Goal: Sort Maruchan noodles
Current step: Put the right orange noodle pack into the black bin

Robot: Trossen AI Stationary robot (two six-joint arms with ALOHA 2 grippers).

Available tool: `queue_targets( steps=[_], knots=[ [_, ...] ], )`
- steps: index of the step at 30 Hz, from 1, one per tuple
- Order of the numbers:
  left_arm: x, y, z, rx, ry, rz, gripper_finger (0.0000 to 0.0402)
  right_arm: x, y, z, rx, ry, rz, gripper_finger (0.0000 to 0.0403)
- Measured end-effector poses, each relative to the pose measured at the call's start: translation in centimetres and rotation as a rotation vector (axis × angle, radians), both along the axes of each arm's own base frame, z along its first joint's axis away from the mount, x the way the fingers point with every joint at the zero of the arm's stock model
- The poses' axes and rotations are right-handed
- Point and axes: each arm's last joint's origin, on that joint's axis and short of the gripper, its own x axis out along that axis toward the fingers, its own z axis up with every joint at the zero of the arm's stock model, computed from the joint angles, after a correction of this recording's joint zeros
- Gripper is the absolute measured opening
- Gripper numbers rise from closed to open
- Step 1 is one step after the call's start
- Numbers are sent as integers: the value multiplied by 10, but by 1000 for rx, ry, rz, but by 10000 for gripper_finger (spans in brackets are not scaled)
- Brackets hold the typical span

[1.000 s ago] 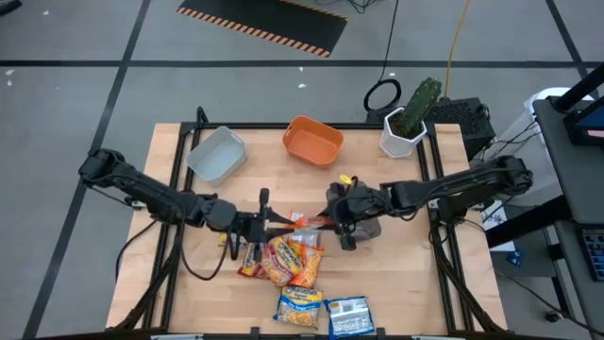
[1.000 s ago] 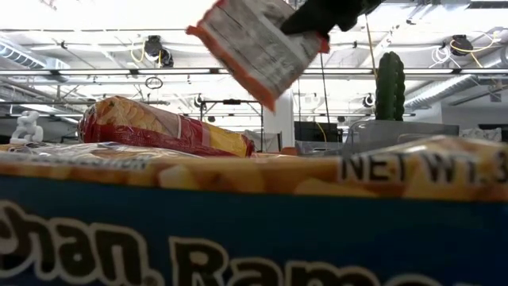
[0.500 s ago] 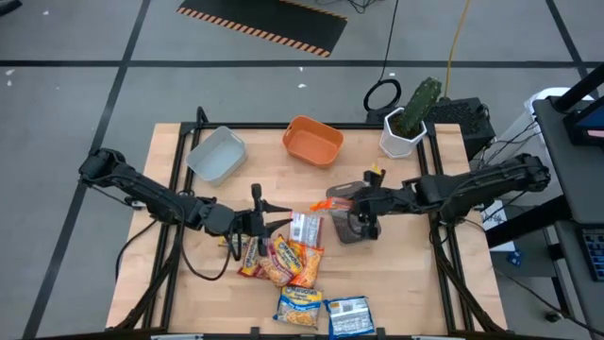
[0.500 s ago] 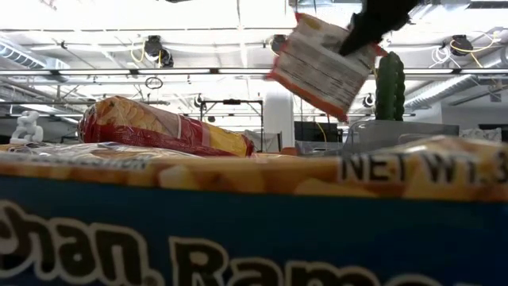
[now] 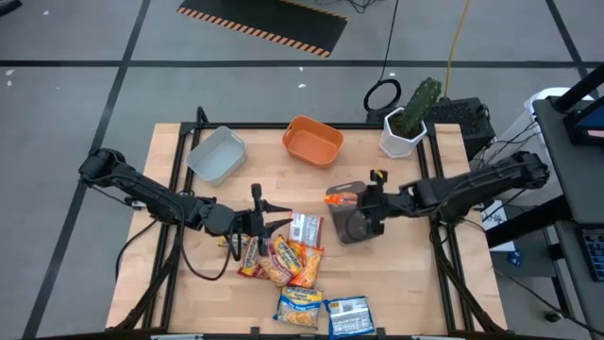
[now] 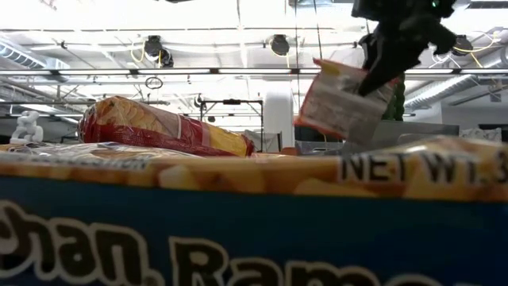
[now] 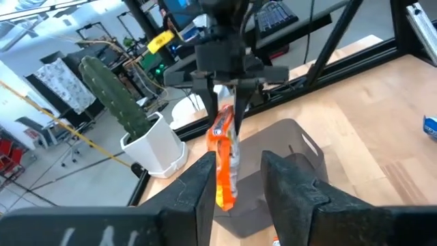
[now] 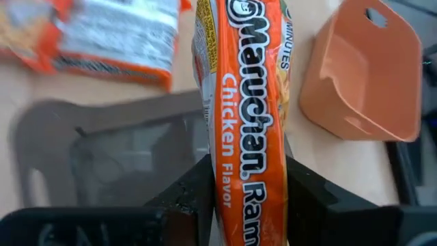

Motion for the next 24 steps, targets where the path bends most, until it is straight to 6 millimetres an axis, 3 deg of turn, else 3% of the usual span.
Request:
queue_targets(
  steps=[15,24],
  knots=[
    [2,7,0,15,1,23,123,-9,-3,-36,-114,89,102,130],
    [2,7,0,13,1,21,123,-11,0,-46,38,63,72,132]
  ],
)
